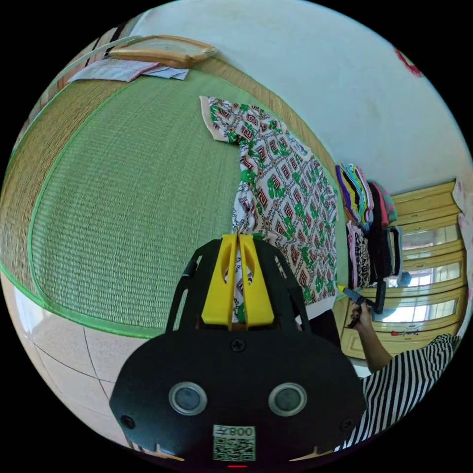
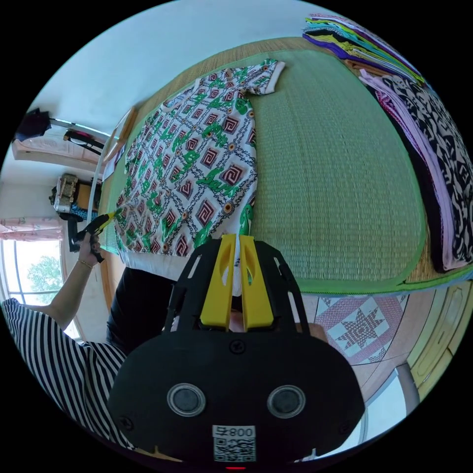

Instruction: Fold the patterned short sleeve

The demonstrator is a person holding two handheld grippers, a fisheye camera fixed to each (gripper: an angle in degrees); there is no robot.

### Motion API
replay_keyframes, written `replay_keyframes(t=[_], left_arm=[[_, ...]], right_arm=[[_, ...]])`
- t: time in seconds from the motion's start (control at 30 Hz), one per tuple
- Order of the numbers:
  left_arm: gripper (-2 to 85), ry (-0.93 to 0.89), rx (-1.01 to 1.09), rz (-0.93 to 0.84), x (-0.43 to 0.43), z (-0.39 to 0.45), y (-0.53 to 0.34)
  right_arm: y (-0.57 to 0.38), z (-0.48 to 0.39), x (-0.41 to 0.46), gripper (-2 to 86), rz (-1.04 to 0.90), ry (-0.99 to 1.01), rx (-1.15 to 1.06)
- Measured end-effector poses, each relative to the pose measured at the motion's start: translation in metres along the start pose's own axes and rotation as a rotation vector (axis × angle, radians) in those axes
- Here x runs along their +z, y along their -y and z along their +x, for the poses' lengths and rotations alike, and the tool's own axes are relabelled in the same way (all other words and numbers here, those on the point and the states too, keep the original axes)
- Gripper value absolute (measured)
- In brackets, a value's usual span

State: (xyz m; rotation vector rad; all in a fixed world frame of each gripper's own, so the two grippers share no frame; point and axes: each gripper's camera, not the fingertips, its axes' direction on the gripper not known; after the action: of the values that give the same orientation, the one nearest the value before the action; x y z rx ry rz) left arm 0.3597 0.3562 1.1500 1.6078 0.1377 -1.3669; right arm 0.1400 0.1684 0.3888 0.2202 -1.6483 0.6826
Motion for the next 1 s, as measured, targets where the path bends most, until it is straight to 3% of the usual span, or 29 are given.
replay_keyframes(t=[0.17, 0.33, 0.57, 0.73, 0.87, 1.0], left_arm=[[4.8, -0.112, -0.092, -0.004, -0.023, -0.039, -0.026], [6.4, -0.085, -0.045, -0.102, -0.036, -0.038, -0.063], [1.9, -0.036, -0.008, -0.168, -0.039, -0.037, -0.066], [1.7, -0.240, -0.094, -0.040, -0.067, -0.063, -0.068], [4.1, -0.255, -0.204, -0.042, -0.069, -0.107, -0.081], [4.8, -0.207, -0.130, -0.073, -0.061, -0.105, -0.078]], right_arm=[[-0.014, 0.013, -0.001, 3.8, -0.014, 0.032, 0.045], [-0.031, 0.017, -0.006, 5.5, -0.020, 0.038, 0.058], [-0.036, 0.023, -0.011, 5.1, -0.014, 0.057, 0.075], [-0.033, 0.016, -0.018, 2.5, -0.021, 0.050, 0.039], [-0.031, 0.009, -0.015, 2.5, -0.049, 0.013, 0.010], [-0.032, 0.014, -0.011, 3.5, -0.047, 0.047, 0.039]])
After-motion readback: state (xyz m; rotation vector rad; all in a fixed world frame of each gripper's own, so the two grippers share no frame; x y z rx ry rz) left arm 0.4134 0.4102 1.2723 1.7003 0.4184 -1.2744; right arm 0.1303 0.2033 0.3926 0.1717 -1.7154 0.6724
